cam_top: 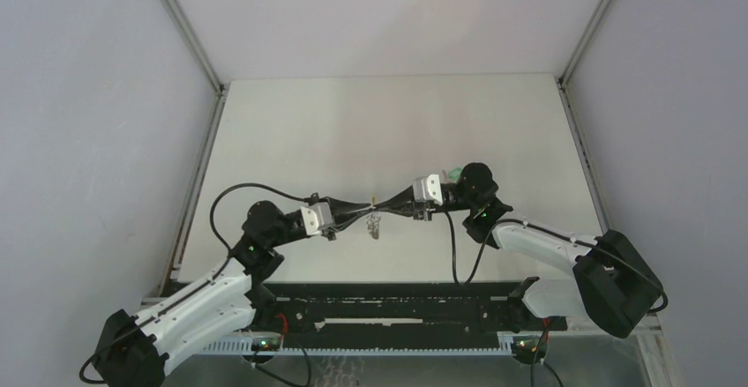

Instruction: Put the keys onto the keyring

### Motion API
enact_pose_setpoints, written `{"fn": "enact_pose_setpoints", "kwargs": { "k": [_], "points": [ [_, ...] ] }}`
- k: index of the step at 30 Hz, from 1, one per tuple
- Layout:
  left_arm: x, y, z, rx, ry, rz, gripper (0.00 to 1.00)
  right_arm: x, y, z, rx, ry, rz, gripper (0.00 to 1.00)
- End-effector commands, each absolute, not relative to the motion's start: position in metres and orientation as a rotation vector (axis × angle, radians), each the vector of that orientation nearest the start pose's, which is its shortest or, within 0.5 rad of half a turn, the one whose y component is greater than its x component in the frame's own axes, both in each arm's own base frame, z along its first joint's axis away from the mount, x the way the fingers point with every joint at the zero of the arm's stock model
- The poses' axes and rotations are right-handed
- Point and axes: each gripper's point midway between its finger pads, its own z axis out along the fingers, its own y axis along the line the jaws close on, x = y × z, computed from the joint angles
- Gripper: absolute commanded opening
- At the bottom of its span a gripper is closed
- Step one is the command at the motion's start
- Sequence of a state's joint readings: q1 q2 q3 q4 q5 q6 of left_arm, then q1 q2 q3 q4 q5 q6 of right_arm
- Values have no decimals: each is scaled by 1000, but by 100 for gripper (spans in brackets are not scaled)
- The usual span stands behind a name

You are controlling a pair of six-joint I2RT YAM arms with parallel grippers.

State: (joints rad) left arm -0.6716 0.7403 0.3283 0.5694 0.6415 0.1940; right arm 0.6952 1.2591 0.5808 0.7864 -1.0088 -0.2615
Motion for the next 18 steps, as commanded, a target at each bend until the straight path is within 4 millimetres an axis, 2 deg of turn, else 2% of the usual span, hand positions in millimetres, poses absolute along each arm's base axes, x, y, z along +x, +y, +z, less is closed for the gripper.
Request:
{"fn": "enact_pose_setpoints", "kwargs": {
  "k": [1,6,8,10,13,18],
  "points": [
    [171,-264,279,1074,955,-830,16,170,336,258,-1393,764,1080,0],
    [169,-265,279,1091,945,-836,2,169,340,254,-1415,772,1078,0],
    [168,-265,277,1100,950,-836,0,170,340,254,-1413,770,1074,0],
    [168,-266,273,1112,964,-838,0,170,339,256,-1412,767,1070,0],
    [168,-267,268,1132,985,-849,8,170,338,257,-1411,762,1063,0],
    [169,-269,264,1151,1007,-854,13,169,339,257,-1425,760,1059,0]
  ]
}}
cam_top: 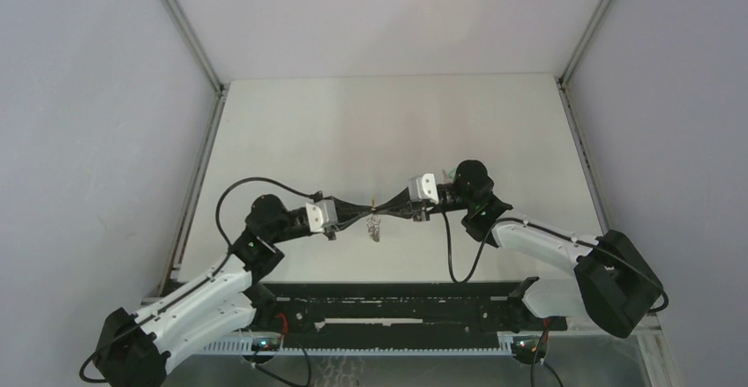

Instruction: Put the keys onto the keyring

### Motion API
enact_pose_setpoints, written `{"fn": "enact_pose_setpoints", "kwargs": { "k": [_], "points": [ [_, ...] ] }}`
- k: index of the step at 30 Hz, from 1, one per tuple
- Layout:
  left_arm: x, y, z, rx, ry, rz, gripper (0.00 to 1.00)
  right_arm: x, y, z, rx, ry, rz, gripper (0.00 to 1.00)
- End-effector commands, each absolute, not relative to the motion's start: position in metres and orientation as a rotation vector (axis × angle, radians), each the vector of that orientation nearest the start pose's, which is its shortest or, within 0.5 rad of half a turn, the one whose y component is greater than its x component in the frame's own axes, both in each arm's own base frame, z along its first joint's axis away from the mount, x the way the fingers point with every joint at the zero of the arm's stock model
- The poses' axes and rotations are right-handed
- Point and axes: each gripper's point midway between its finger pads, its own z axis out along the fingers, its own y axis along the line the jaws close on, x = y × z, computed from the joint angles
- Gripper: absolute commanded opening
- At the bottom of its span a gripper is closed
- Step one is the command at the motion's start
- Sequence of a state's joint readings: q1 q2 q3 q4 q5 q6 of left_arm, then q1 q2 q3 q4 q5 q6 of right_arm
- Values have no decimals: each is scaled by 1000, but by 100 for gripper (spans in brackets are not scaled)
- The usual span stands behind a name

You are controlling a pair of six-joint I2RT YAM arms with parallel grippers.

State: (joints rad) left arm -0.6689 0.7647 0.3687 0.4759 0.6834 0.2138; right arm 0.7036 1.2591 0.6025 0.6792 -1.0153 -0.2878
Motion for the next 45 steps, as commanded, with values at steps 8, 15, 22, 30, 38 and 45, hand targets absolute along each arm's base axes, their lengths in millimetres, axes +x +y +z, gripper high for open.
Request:
{"fn": "enact_pose_setpoints", "kwargs": {
  "k": [8,15,22,30,38,45],
  "points": [
    [171,-271,256,1189,1030,-845,0,170,340,257,-1435,767,1044,0],
    [185,-254,244,1140,1008,-666,0,180,329,253,-1391,915,1014,22],
    [197,-247,222,1153,1056,-570,0,199,310,238,-1202,1265,966,40],
    [200,-243,214,1144,1084,-543,0,232,248,207,-763,1800,829,45],
    [200,-245,210,1138,1102,-564,0,257,179,157,-339,2239,542,49],
    [199,-244,213,1127,1094,-565,0,273,144,116,-113,2489,486,45]
  ]
}}
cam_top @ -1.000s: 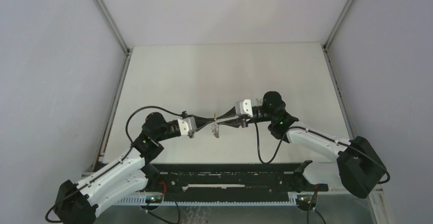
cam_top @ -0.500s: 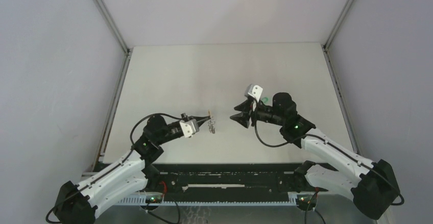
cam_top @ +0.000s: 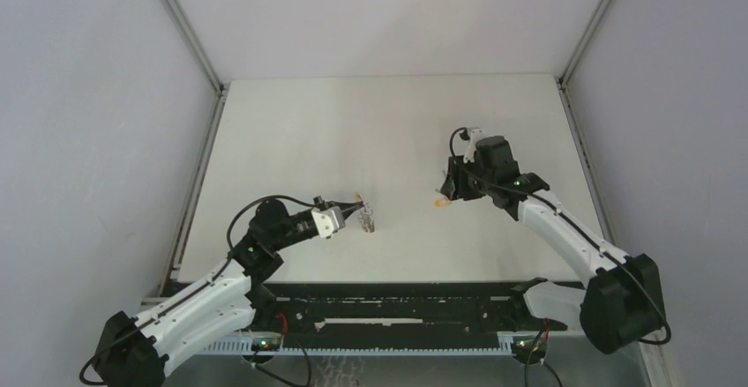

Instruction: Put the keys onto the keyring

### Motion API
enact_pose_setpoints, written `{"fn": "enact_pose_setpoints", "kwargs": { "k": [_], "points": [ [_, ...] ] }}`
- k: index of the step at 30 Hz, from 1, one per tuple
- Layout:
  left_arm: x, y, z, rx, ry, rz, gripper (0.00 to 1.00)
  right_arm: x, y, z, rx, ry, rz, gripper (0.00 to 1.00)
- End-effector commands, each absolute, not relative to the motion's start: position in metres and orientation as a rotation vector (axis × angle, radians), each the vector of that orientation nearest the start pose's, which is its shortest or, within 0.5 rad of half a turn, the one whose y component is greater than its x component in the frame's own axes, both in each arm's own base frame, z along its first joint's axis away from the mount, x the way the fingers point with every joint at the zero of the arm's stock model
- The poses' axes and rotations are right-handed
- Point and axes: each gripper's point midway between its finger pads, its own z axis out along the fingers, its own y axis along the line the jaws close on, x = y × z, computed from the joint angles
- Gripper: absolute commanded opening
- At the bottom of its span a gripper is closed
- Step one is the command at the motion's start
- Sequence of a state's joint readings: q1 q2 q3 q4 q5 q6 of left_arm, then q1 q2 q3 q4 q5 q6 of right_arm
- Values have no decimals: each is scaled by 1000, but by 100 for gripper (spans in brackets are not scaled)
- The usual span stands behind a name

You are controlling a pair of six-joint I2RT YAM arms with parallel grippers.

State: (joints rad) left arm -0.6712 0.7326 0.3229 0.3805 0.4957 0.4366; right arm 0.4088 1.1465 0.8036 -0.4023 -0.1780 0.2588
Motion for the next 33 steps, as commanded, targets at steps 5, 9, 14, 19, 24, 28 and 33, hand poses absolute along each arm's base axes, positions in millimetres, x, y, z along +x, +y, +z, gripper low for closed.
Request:
{"fn": "enact_pose_setpoints", "kwargs": {
  "k": [5,9,14,19,24,28,33],
  "points": [
    [200,-244,213,1128,1096,-564,0,282,140,95,-155,2531,395,41],
    [200,-245,212,1127,1099,-565,0,291,139,82,-216,2543,262,38],
    [200,-244,212,1127,1101,-566,0,303,144,66,-269,2552,137,36],
    [200,-245,212,1126,1100,-567,0,316,152,58,-303,2523,41,33],
    [200,-245,211,1127,1104,-569,0,322,156,51,-302,2519,11,31],
    [200,-245,212,1126,1100,-569,0,323,153,46,-299,2524,-54,29],
    [200,-245,213,1127,1097,-570,0,322,154,34,-307,2548,-72,26]
  ]
}}
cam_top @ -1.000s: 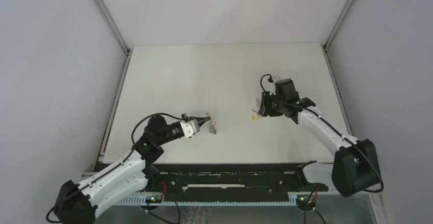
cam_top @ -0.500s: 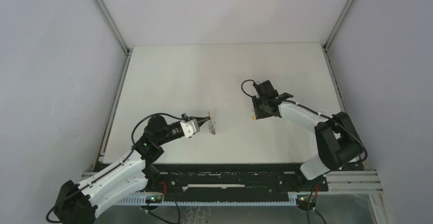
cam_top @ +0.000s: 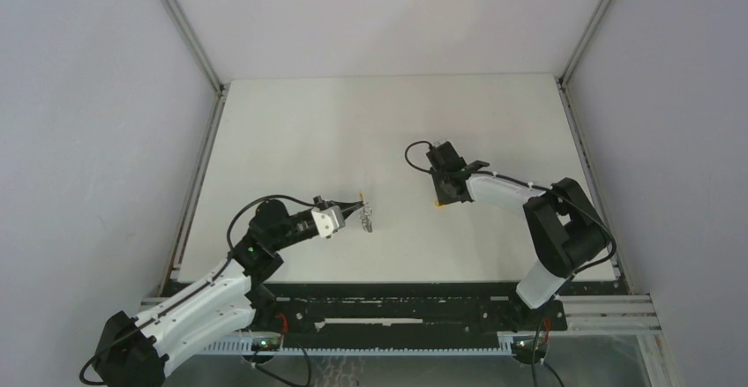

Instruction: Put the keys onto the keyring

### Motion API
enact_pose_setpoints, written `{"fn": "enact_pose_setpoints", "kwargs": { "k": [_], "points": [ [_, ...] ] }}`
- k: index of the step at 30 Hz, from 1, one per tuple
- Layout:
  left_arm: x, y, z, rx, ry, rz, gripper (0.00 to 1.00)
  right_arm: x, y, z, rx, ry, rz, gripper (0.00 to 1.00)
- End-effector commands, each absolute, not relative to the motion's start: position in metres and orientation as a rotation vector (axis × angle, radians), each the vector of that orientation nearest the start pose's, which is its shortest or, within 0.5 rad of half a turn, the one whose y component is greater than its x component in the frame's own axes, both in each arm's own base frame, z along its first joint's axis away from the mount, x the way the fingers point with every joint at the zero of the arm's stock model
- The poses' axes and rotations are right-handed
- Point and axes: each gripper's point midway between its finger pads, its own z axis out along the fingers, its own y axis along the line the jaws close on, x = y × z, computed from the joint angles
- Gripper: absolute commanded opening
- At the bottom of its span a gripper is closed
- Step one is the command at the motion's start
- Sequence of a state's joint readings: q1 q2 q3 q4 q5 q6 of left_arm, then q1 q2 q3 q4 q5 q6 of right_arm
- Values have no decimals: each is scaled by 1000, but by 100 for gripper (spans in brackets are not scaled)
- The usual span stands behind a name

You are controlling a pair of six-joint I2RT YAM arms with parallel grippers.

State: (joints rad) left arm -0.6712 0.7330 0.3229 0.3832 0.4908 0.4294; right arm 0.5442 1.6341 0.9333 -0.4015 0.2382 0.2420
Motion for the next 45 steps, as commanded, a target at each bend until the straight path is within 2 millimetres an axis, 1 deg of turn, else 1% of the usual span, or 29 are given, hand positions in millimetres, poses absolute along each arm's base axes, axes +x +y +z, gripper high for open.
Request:
{"fn": "enact_pose_setpoints", "kwargs": {
  "k": [1,5,10,16,25,30,34,37,39,42,45],
  "points": [
    [200,-245,212,1127,1099,-571,0,321,155,32,-310,2552,-69,26],
    [199,-246,213,1129,1098,-574,0,320,157,28,-320,2557,-72,24],
    [199,-246,213,1127,1097,-575,0,320,156,27,-322,2560,-102,20],
    [198,-245,215,1125,1091,-575,0,316,151,32,-330,2550,-170,14],
    [196,-245,217,1122,1080,-579,0,313,149,39,-323,2545,-179,15],
    [196,-244,219,1119,1075,-580,0,313,148,35,-325,2555,-183,13],
    [195,-244,220,1118,1071,-581,0,313,148,37,-333,2548,-193,7],
    [194,-244,220,1115,1067,-581,0,314,147,45,-351,2525,-200,0],
    [194,-243,222,1113,1063,-579,0,314,150,54,-388,2496,-189,0],
    [194,-243,224,1105,1055,-577,0,317,157,79,-428,2422,-137,0],
    [193,-242,230,1095,1039,-573,0,320,171,114,-495,2307,-33,0]
  ]
}}
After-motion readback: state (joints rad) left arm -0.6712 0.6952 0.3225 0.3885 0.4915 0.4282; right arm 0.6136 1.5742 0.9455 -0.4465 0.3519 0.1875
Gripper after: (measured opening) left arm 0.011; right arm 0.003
